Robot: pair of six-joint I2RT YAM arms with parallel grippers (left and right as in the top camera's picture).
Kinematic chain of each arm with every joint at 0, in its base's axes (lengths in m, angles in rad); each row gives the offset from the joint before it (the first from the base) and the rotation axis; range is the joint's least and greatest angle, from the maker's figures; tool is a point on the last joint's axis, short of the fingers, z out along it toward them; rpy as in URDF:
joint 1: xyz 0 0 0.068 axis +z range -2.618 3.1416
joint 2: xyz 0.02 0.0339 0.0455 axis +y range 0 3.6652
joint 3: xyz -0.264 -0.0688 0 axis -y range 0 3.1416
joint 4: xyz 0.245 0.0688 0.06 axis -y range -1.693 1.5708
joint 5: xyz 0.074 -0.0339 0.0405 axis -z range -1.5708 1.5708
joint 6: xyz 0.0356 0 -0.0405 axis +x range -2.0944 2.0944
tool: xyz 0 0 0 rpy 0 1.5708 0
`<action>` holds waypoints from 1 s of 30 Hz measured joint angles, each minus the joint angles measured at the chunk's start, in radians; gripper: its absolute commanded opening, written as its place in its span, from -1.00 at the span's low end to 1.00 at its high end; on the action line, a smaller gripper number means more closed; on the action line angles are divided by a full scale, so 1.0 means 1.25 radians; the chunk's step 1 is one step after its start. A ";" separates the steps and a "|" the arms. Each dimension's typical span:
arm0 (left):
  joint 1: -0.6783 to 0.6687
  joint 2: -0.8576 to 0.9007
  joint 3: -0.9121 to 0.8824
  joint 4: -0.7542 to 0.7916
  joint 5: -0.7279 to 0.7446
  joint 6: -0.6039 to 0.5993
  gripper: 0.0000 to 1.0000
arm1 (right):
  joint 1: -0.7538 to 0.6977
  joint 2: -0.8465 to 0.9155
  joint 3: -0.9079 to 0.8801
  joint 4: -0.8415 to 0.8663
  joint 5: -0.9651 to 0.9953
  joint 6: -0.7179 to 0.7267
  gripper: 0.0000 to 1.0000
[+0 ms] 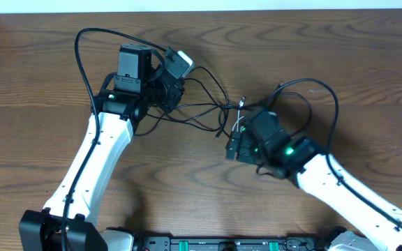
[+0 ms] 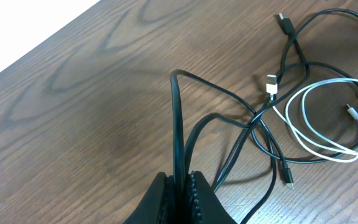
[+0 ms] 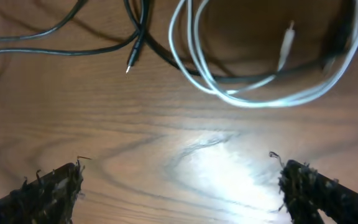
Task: Untangle cables
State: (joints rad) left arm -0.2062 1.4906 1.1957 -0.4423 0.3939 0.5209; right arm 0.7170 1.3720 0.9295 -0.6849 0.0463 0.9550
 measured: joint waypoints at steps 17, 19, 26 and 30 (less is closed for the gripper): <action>0.000 0.000 0.000 0.035 -0.069 0.002 0.76 | 0.102 0.131 -0.071 0.072 0.319 0.645 0.39; 0.000 0.000 0.000 0.037 -0.069 0.002 0.76 | 0.102 0.155 -0.073 0.118 0.323 0.660 0.41; 0.000 0.000 0.000 0.036 -0.069 0.002 0.76 | 0.102 0.267 -0.074 0.229 0.337 0.674 0.10; 0.000 0.000 0.000 0.036 -0.069 0.002 0.76 | 0.101 0.272 -0.074 0.235 0.350 0.679 -0.98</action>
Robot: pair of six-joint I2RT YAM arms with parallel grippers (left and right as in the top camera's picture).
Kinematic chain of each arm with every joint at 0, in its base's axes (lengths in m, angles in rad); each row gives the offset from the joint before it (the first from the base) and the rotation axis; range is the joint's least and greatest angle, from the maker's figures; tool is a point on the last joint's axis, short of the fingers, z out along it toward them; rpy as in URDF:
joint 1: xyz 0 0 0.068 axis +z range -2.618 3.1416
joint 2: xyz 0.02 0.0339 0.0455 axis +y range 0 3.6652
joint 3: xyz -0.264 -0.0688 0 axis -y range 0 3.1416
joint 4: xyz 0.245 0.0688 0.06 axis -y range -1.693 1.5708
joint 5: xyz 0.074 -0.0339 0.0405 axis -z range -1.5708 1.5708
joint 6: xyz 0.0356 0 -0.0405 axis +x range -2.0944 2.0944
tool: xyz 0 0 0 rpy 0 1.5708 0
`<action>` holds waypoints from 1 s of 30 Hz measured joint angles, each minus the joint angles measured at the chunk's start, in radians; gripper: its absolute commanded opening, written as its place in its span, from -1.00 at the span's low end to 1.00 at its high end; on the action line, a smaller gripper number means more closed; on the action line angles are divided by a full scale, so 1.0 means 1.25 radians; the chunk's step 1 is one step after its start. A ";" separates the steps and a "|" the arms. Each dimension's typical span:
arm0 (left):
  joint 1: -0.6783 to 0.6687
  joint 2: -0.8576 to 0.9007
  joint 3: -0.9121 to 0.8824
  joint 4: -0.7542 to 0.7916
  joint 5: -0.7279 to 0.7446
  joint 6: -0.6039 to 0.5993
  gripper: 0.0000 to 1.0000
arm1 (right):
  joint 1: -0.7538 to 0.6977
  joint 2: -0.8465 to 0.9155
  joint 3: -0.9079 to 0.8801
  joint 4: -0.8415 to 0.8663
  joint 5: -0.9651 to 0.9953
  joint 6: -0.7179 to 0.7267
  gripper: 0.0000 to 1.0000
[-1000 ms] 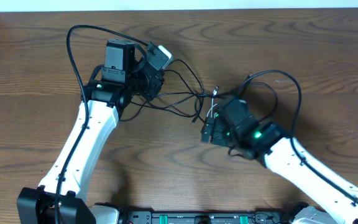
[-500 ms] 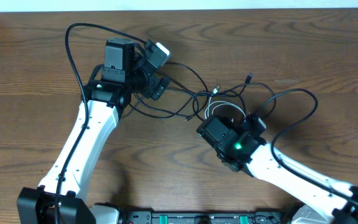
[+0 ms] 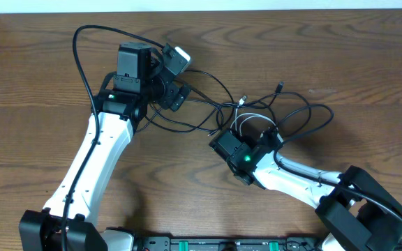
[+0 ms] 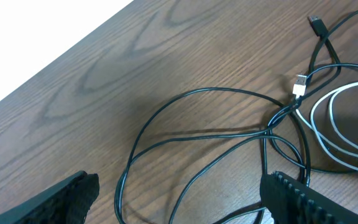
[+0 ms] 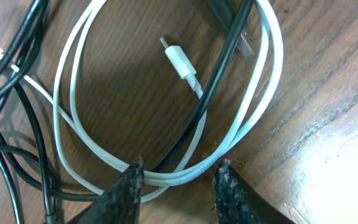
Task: Untangle cables
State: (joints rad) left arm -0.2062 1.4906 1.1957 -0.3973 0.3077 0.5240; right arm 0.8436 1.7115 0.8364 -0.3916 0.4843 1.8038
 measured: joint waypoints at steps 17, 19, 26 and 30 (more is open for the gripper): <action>0.000 0.000 0.000 -0.010 0.000 0.000 0.77 | -0.035 -0.464 0.049 -0.098 0.039 -0.621 0.99; 0.000 0.000 0.000 -0.010 0.000 0.000 0.77 | -0.038 -0.439 0.048 -0.172 0.079 -0.552 0.99; 0.000 0.000 0.000 -0.009 0.000 0.000 0.78 | -0.039 -0.271 0.040 -0.196 0.089 -0.168 0.99; 0.000 0.000 0.000 -0.010 0.000 0.000 0.78 | -0.039 -0.183 0.040 -0.195 0.062 -0.023 0.74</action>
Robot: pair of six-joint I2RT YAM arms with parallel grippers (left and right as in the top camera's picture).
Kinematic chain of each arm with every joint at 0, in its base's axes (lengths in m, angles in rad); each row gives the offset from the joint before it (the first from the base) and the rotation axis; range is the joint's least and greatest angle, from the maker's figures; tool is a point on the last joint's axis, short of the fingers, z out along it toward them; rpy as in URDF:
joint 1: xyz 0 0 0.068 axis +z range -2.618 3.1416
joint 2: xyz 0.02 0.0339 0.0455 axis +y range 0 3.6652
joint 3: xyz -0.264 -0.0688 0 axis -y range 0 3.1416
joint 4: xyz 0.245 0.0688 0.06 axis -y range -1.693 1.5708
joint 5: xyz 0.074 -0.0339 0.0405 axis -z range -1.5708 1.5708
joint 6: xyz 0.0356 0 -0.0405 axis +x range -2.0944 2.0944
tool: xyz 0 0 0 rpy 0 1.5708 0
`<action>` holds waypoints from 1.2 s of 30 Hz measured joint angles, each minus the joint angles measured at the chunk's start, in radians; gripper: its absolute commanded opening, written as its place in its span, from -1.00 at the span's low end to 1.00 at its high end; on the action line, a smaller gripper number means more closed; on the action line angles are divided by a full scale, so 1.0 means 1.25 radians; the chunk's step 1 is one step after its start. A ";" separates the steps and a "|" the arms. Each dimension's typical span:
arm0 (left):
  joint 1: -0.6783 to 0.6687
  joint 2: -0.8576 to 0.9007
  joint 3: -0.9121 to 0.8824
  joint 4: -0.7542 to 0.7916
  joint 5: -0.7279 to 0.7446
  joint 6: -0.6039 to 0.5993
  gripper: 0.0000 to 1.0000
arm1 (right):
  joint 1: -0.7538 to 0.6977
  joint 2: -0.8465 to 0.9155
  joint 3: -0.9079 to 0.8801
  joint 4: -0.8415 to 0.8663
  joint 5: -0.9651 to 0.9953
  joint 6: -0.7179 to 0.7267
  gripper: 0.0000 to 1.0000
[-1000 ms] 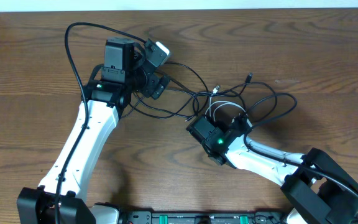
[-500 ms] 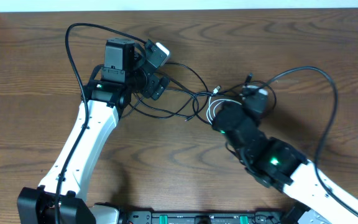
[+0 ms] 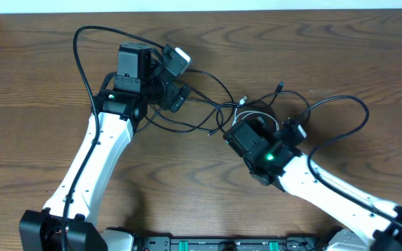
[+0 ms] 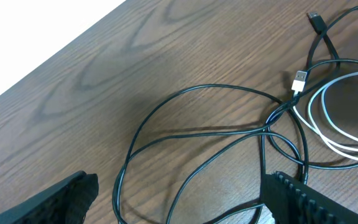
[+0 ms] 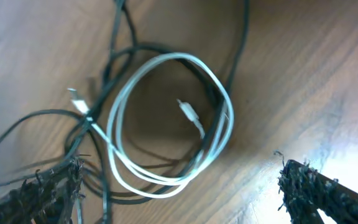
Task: Untangle cables
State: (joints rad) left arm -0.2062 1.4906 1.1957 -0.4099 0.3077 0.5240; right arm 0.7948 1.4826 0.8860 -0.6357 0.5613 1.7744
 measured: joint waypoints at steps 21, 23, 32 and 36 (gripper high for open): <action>0.000 0.000 0.000 -0.004 0.000 0.000 0.78 | 0.000 0.176 -0.002 0.080 -0.034 0.190 0.47; 0.000 0.000 0.000 -0.004 0.000 0.000 0.78 | 0.000 0.188 -0.003 0.093 -0.034 0.190 0.45; 0.000 0.000 0.000 -0.004 0.000 0.000 0.78 | -0.012 0.217 -0.003 0.157 -0.014 0.192 0.17; 0.000 0.000 0.000 -0.005 0.000 0.000 0.78 | -0.038 0.221 -0.003 0.165 -0.014 0.192 0.00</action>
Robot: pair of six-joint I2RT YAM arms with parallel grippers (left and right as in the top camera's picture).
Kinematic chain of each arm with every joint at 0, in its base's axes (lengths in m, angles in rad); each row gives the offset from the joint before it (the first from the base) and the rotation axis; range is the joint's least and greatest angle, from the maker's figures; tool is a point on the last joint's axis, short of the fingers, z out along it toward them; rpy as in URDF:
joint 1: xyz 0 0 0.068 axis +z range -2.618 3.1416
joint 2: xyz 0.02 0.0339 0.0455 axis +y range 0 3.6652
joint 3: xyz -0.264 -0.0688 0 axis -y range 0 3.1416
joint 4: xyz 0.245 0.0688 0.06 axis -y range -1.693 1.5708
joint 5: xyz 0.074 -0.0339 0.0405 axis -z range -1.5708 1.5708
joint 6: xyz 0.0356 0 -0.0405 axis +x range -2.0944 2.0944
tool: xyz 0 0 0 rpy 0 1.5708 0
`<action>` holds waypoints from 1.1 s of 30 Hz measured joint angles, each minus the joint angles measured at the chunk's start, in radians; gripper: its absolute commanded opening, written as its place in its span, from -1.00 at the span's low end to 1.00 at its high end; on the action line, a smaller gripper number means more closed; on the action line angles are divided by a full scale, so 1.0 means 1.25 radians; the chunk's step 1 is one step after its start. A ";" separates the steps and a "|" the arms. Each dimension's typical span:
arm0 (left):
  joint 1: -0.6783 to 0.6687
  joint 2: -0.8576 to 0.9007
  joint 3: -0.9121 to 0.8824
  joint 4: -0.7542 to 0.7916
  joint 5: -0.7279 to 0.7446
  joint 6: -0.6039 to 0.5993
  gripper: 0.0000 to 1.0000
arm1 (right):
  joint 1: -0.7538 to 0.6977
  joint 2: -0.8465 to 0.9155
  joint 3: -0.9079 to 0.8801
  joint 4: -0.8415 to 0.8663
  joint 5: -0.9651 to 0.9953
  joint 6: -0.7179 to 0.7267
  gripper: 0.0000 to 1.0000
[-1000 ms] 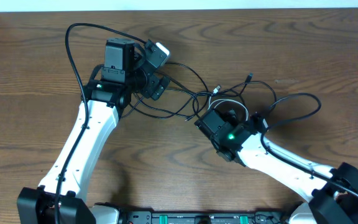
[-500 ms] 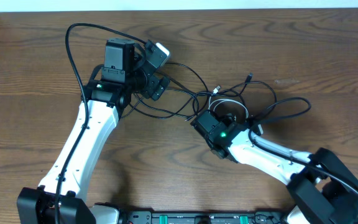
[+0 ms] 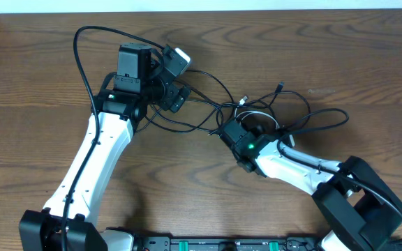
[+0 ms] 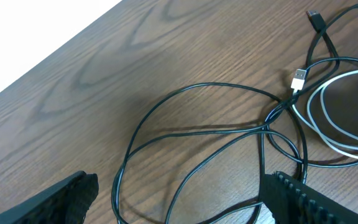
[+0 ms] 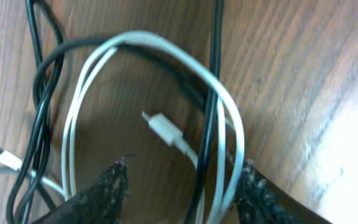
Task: Untangle cables
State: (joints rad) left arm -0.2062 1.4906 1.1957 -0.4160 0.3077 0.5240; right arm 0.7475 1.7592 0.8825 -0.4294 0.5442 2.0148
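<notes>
A tangle of black cables lies mid-table, wound through a white cable coil. My left gripper is open above the tangle's left loops, holding nothing; a silver USB plug lies to the right. My right gripper is open and low over the white coil. Two white strands and a black cable pass between its fingers, close to the right finger. The white plug lies inside the coil.
A long black loop trails right of the coil, and another plug end lies behind it. A thin black cable arcs up behind the left arm. The table's far edge meets a white surface.
My right gripper was wide open and higher over the white coil. It is now low, its fingers closer together and astride the coil's side. The left gripper has not moved.
First my left gripper was shut on a raised black cable while the right stood open near the coil. Then the left was open with that cable on the table, and the right was close around the coil. The right was then higher, and is now low again.
</notes>
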 measured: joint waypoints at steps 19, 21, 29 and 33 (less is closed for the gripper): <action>0.000 0.000 0.000 -0.002 0.000 0.000 0.78 | -0.027 0.012 -0.001 0.028 -0.060 -0.198 -0.98; 0.000 0.000 0.000 -0.002 0.000 0.000 0.78 | -0.027 0.012 -0.001 0.028 -0.064 -0.264 -0.98; 0.000 0.000 0.000 -0.002 0.000 0.000 0.78 | -0.027 -0.081 -0.002 0.027 -0.106 -0.566 -0.98; 0.000 0.000 0.000 -0.002 0.000 0.000 0.78 | -0.027 -0.211 -0.002 0.030 -0.117 -0.711 -0.98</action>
State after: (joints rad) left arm -0.2062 1.4906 1.1957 -0.4191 0.3077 0.5240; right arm 0.7143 1.4948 0.8799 -0.3923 0.3985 1.1255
